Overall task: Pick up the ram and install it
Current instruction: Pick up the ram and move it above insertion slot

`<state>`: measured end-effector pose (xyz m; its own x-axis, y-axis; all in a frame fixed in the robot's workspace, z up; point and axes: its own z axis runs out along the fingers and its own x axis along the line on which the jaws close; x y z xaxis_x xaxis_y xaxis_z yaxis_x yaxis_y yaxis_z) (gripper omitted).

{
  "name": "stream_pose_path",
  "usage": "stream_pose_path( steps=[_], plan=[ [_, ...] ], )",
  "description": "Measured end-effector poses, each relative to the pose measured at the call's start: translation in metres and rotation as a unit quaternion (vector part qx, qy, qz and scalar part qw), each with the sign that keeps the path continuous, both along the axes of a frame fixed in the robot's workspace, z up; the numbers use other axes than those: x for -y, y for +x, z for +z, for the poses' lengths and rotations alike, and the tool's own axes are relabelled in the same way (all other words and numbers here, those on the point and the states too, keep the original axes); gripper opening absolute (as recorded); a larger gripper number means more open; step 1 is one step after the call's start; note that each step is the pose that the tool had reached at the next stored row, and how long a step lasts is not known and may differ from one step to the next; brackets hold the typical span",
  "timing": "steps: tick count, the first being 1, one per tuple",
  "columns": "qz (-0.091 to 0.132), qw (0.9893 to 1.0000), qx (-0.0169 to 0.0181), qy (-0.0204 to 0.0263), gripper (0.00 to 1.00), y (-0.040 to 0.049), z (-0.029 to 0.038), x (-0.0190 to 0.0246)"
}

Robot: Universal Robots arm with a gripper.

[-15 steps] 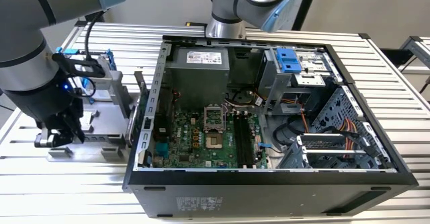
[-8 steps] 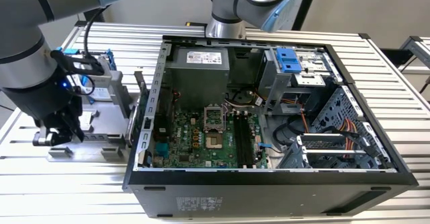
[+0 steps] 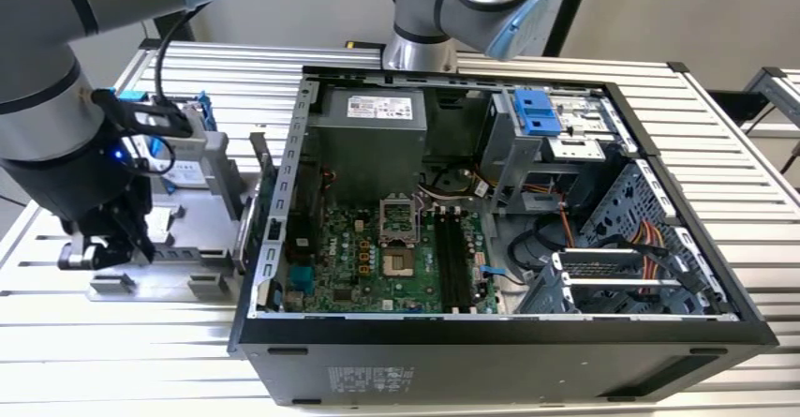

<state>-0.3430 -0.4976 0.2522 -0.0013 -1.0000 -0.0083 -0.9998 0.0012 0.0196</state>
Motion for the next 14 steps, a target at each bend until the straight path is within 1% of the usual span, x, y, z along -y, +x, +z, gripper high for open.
stream_pose_path(
  steps=[10,14],
  plan=[
    [0.000,1.0000,0.0001,-0.0005,0.00,0.0000,0.0046,0.0000],
    [0.000,1.0000,0.0001,-0.0018,0.00,0.0000,0.0061,-0.0001]
  ],
)
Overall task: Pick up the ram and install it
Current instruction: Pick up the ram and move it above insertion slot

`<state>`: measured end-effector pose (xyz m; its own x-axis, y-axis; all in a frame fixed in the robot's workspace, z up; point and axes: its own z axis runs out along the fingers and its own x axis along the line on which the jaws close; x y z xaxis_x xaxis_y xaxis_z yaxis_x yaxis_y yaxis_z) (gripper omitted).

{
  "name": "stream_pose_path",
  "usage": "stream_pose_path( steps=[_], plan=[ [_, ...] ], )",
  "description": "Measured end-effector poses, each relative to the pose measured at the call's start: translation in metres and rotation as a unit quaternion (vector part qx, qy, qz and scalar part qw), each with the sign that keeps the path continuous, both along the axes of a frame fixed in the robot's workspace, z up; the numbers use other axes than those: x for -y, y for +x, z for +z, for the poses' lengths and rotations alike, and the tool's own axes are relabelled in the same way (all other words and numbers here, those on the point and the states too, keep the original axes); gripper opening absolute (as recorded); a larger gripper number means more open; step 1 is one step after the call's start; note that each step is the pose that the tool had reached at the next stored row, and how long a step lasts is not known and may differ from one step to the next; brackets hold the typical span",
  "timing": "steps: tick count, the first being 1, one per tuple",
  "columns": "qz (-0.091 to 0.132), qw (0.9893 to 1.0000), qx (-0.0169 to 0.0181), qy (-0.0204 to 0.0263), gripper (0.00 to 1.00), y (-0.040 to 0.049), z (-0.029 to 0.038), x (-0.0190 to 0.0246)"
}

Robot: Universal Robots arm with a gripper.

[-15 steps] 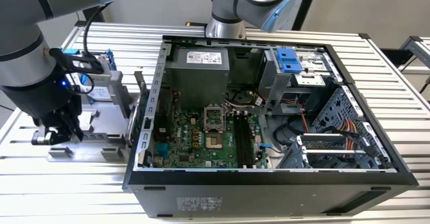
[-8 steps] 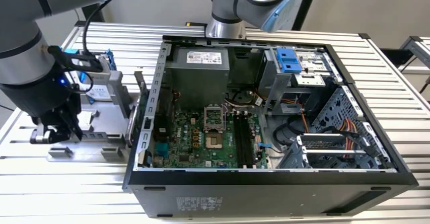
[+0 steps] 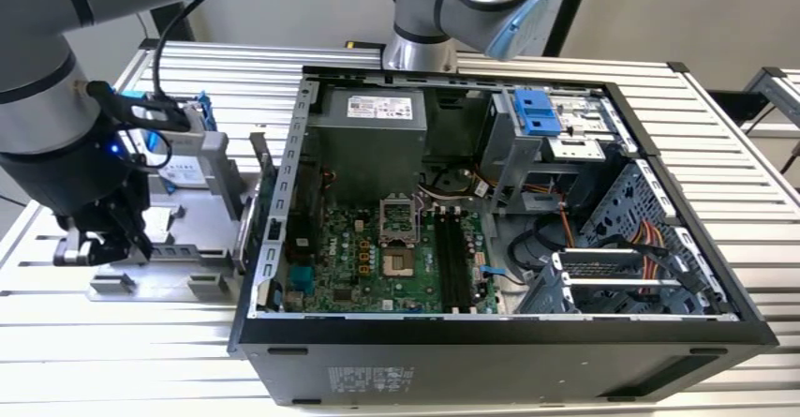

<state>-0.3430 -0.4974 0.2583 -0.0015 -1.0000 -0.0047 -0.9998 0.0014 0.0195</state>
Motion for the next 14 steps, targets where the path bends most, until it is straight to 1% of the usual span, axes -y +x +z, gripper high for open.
stream_pose_path(
  steps=[14],
  plan=[
    [0.000,1.0000,0.0000,-0.0016,0.00,0.0000,0.0040,0.0000]
  ],
)
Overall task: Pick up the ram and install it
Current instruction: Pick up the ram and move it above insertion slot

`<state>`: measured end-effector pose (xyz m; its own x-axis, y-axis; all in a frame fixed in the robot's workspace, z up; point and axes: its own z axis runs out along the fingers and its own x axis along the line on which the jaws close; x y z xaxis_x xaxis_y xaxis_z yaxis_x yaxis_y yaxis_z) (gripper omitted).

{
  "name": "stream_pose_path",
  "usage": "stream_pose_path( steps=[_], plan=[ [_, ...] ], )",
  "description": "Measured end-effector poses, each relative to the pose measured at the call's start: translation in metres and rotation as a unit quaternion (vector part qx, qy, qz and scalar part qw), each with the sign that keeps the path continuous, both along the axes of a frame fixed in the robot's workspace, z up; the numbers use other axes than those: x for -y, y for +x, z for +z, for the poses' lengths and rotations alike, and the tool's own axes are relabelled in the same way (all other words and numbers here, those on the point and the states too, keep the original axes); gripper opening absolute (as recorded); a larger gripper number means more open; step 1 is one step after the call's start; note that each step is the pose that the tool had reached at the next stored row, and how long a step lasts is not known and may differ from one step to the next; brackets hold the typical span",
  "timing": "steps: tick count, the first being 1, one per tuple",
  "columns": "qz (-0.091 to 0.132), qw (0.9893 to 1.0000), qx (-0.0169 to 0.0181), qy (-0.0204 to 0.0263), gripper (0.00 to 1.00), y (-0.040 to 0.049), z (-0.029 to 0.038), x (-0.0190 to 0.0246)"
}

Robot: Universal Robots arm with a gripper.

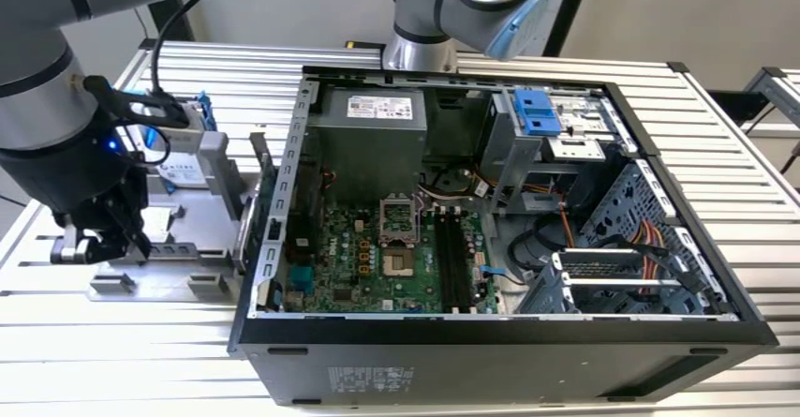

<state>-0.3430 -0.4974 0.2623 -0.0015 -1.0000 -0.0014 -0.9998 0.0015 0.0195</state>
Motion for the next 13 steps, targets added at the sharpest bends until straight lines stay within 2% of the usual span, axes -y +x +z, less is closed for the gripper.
stream_pose_path(
  steps=[13],
  plan=[
    [0.000,1.0000,0.0000,-0.0009,0.00,-0.0005,0.0077,0.0000]
  ],
)
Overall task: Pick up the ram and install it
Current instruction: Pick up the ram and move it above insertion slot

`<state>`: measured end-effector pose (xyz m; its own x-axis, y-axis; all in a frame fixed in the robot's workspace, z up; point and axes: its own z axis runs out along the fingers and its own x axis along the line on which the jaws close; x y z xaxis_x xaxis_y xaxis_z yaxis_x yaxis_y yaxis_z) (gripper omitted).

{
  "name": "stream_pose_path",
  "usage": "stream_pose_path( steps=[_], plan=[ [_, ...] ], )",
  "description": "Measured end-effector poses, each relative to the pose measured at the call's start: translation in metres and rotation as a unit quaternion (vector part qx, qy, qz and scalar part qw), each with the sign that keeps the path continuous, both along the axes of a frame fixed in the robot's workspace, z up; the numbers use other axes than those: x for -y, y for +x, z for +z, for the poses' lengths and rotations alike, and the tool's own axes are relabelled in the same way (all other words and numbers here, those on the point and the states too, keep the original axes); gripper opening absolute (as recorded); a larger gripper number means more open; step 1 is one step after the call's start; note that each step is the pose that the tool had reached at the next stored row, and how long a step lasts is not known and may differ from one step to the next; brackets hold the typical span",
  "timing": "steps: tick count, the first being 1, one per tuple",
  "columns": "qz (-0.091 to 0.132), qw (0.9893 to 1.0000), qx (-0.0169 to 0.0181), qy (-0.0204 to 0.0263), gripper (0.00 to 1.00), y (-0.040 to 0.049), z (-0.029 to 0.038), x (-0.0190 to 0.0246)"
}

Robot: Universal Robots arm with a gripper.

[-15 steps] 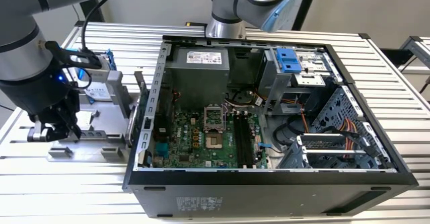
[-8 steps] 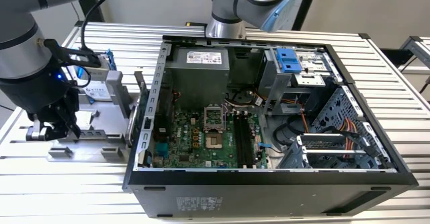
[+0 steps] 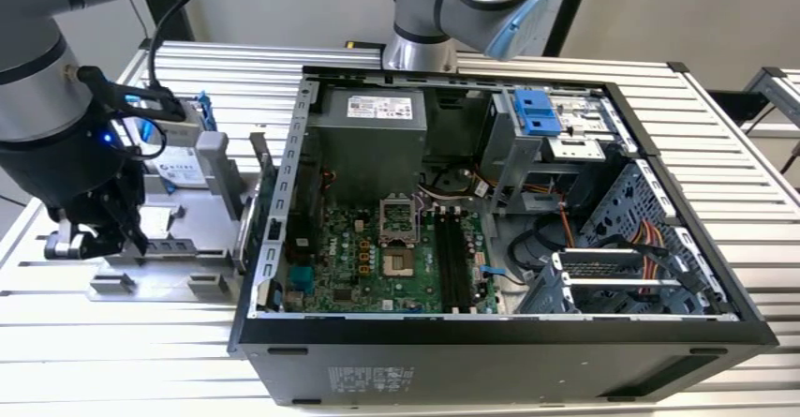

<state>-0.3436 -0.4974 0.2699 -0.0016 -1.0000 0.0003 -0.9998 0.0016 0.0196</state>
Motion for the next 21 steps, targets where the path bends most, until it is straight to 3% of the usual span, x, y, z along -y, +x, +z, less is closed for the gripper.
stream_pose_path(
  steps=[21],
  plan=[
    [0.000,1.0000,0.0000,0.0000,0.00,-0.0011,0.0082,0.0000]
  ],
)
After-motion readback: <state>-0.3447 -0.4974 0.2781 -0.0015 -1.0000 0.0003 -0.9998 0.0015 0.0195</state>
